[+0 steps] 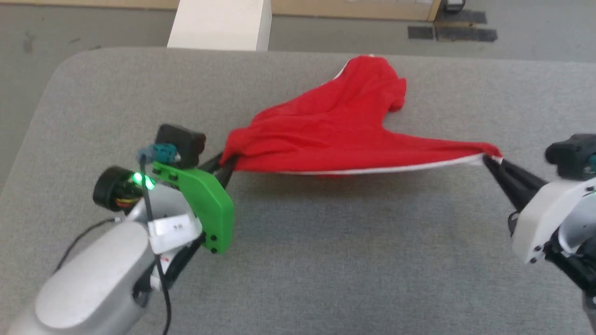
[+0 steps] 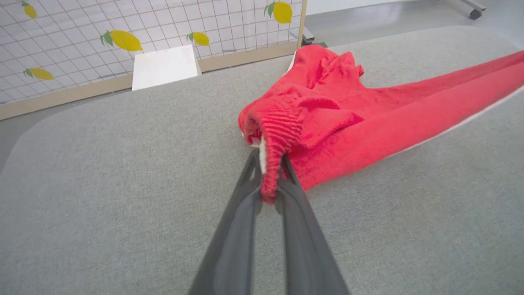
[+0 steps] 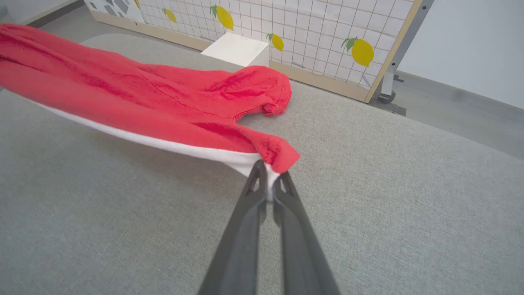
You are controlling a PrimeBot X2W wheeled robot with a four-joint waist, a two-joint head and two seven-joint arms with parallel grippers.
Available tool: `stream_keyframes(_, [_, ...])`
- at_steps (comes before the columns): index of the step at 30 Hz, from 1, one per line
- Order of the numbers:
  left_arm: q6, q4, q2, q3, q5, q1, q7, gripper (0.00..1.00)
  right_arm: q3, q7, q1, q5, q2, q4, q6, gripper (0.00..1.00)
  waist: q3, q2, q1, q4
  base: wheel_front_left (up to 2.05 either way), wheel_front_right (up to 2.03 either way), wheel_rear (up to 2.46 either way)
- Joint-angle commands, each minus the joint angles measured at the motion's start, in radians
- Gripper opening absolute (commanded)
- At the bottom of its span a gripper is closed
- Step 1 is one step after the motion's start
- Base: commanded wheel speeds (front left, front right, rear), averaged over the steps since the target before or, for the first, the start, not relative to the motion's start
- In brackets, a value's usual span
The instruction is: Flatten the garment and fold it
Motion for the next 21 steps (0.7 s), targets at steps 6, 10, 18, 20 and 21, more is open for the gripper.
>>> stream_keyframes(6, [0.01, -0.078, 0.057, 0.059, -0.005, -0.095, 0.039, 0.0, -0.026, -0.026, -0.081, 0.078, -0.049, -0.059, -0.001, 0.0, -0.068, 0.0, 0.0, -0.039, 0.0, 0.0, 0.0])
stream_keyframes(10, [0.001, -0.114, 0.089, 0.102, -0.015, -0.159, 0.064, 0.0, -0.031, -0.018, -0.141, 0.108, -0.086, -0.094, -0.001, 0.0, -0.08, 0.0, 0.0, -0.049, 0.0, 0.0, 0.0])
stream_keyframes(18, [-0.062, -0.17, 0.13, 0.169, -0.074, -0.327, 0.16, 0.0, -0.057, 0.034, -0.308, 0.165, -0.123, -0.14, -0.001, 0.0, -0.056, 0.0, 0.0, -0.066, 0.0, 0.0, 0.0])
stream_keyframes(20, [-0.084, -0.165, 0.139, 0.18, -0.086, -0.379, 0.192, 0.0, -0.053, 0.05, -0.369, 0.175, -0.133, -0.14, -0.001, 0.0, -0.035, 0.0, 0.0, -0.072, 0.0, 0.0, 0.0])
stream_keyframes(21, [-0.099, -0.156, 0.145, 0.182, -0.086, -0.411, 0.21, 0.0, -0.042, 0.054, -0.406, 0.177, -0.144, -0.136, -0.001, 0.0, -0.021, 0.0, 0.0, -0.076, 0.0, 0.0, 0.0])
